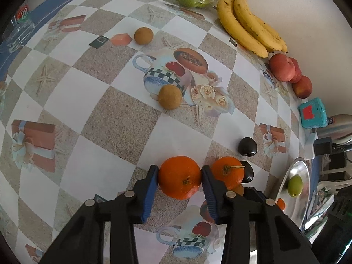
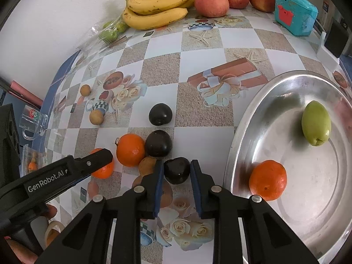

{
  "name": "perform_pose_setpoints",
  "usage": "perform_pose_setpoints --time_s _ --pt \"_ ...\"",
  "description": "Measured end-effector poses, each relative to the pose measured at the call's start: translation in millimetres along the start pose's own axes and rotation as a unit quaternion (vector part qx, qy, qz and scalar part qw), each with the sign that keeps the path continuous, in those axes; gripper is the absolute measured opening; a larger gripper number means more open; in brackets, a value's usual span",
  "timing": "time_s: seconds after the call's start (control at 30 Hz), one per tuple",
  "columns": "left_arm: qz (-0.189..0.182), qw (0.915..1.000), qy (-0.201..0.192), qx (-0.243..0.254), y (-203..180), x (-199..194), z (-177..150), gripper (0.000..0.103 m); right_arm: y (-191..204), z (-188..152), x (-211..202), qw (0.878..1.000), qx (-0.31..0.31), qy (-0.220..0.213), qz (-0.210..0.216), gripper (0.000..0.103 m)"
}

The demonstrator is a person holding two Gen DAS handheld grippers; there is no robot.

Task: Organize fruits
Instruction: 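Grasp an orange with the left gripper while the right gripper grasps a dark plum, then carry the dark plum with the right gripper over the steel bowl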

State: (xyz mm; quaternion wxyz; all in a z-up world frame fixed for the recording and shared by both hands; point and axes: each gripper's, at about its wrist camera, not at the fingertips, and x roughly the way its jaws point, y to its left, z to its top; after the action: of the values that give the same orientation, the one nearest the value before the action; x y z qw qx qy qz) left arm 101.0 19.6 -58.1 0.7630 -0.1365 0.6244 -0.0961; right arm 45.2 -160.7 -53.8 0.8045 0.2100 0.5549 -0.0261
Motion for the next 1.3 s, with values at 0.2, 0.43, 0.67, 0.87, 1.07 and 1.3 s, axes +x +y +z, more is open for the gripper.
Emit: perform_pose_setpoints --time_s 0.2,0.43,0.67,0.87,1.07,1.3 --pt "-0.002 1.0000 -0.001 -0.001 0 0 1 0.042 1 0 -2 1.000 0.001 -0.002 0.003 0.025" --pt "-0.006 0.9999 -0.012 -0.006 3 -9 2 0.042 -1 0 -9 1.000 0.002 -0.007 0.007 0.025" --pt "-0.020 0.9990 -0.039 -0.005 1 -28 4 0.042 -1 1 -23 1.000 0.005 -0.020 0.013 0.025" --pt "-0.030 0.9971 -0.070 0.003 -5 -49 6 0.042 -1 2 -41 0.999 0.009 -0.041 0.020 0.025" --pt "-0.032 0.9961 -0.081 0.012 -11 -57 5 0.042 2 3 -57 0.998 0.007 -0.057 0.028 0.025" --pt "-0.028 0.9957 -0.083 0.031 -23 -57 0 0.042 -5 1 -59 0.998 0.016 -0.056 0.016 0.025"
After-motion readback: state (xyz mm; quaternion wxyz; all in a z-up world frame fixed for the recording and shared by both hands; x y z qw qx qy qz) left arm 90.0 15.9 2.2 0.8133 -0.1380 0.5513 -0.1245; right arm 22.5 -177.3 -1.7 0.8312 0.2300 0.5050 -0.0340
